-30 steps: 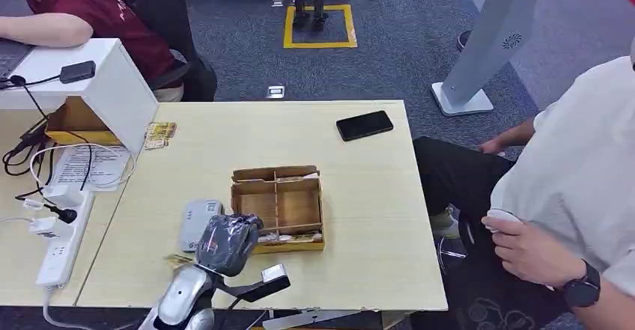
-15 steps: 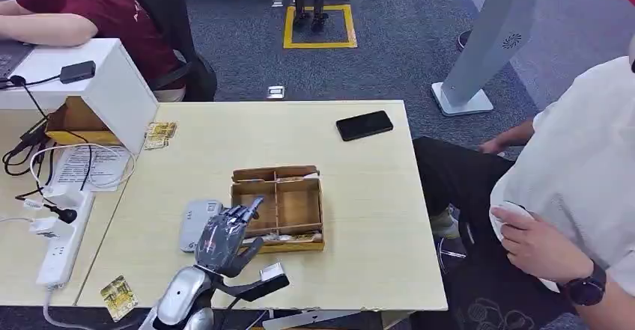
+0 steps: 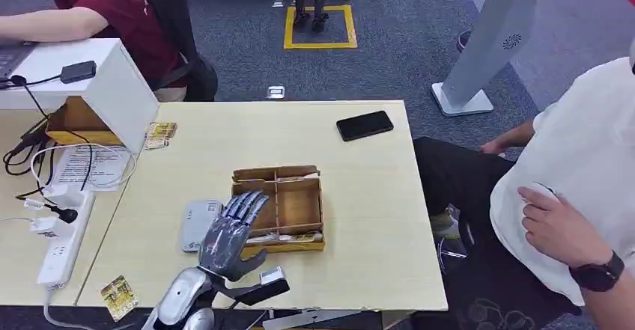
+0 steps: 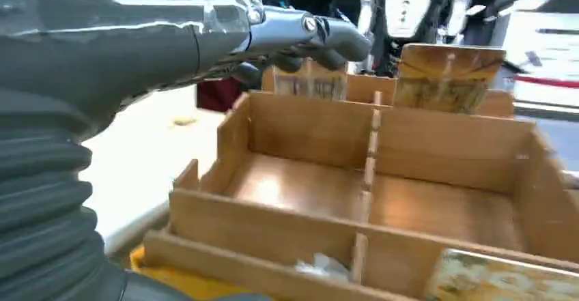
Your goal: Pass the card to the sensor for recognition and then transmit it.
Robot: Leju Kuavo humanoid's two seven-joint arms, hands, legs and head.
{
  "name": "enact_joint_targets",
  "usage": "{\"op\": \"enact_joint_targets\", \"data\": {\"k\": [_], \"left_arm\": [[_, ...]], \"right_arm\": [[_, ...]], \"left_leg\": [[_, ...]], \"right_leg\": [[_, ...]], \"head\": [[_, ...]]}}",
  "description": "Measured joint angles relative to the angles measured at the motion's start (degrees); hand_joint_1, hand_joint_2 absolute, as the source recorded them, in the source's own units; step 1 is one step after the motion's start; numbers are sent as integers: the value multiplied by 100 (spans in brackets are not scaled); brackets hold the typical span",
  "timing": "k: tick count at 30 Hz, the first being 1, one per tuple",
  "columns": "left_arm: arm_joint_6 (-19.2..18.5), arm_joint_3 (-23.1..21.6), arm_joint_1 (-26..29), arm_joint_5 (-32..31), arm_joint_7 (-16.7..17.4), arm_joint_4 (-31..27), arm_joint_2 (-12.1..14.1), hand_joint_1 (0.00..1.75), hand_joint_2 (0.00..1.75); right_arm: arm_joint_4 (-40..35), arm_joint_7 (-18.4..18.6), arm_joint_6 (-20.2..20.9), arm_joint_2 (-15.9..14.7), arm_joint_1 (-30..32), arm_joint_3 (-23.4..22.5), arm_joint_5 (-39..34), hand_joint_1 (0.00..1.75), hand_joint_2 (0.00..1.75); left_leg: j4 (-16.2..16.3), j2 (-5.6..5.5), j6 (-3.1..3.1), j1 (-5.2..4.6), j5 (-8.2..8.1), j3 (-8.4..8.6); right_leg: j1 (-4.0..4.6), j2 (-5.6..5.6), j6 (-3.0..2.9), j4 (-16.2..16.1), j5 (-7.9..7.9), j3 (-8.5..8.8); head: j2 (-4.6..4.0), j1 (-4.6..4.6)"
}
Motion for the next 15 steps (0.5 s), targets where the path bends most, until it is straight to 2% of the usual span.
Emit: {"op": "enact_joint_targets", "data": {"k": [8, 15], "left_arm": [[-325, -228, 170, 778, -472, -264, 59, 0, 175], [-306, -631, 199, 710, -511, -376, 146, 0, 175]], "right_arm": [[0, 2, 0, 0, 0, 0, 0, 0, 175], [0, 35, 0, 0, -1, -2, 0, 0, 175]], "left_leg": [[0, 0, 0, 0, -1, -2], [0, 0, 0, 0, 0, -3]], "right_leg": [[0, 0, 0, 0, -1, -3], [0, 0, 0, 0, 0, -2]], "head": [[0, 0], [0, 2]]}}
